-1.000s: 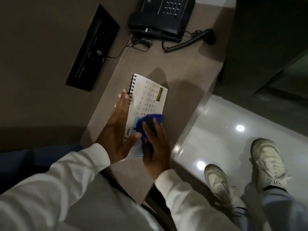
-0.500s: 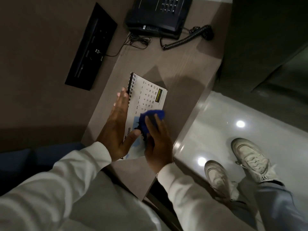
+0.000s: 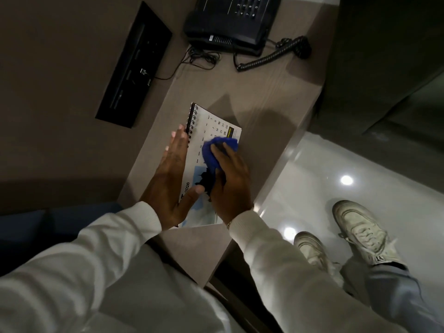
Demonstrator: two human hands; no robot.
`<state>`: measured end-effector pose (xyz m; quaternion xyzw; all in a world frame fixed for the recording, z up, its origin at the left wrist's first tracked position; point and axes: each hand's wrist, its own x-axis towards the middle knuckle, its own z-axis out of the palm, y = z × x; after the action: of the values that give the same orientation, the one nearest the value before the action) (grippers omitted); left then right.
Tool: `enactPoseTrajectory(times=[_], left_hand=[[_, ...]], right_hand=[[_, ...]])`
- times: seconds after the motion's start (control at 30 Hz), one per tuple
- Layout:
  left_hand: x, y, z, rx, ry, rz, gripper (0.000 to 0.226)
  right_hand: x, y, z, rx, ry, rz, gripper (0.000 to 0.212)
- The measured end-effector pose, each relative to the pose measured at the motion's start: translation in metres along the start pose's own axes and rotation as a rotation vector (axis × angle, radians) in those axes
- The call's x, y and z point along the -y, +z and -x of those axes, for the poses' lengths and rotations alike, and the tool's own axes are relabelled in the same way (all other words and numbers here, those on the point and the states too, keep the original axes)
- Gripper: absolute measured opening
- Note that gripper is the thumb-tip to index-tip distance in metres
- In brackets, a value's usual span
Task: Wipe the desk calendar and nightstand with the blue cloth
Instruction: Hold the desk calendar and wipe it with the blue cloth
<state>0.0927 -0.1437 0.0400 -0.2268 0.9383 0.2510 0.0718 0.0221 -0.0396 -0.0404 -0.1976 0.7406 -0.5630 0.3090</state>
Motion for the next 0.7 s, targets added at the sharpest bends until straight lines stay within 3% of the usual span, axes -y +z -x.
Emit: enactPoseTrajectory(times=[0.27, 0.47, 0.7], left_hand=[[0.004, -0.001, 0.002, -0.001, 0.006, 0.009, 0.090], [0.002, 0.001, 0.001, 0.009, -0.020, 0.014, 0.094], [-0.003, -0.001, 0.001, 0.006, -0.012, -0.002, 0.091]], right_hand=[[-0.019, -0.020, 0.020, 0.181, -0.016, 0.105, 0.048], [-0.007, -0.014, 0.003, -0.081, -0.049, 0.067, 0.041], [0.002, -0.009, -0.004, 0.096, -0.017, 0.489, 0.054]])
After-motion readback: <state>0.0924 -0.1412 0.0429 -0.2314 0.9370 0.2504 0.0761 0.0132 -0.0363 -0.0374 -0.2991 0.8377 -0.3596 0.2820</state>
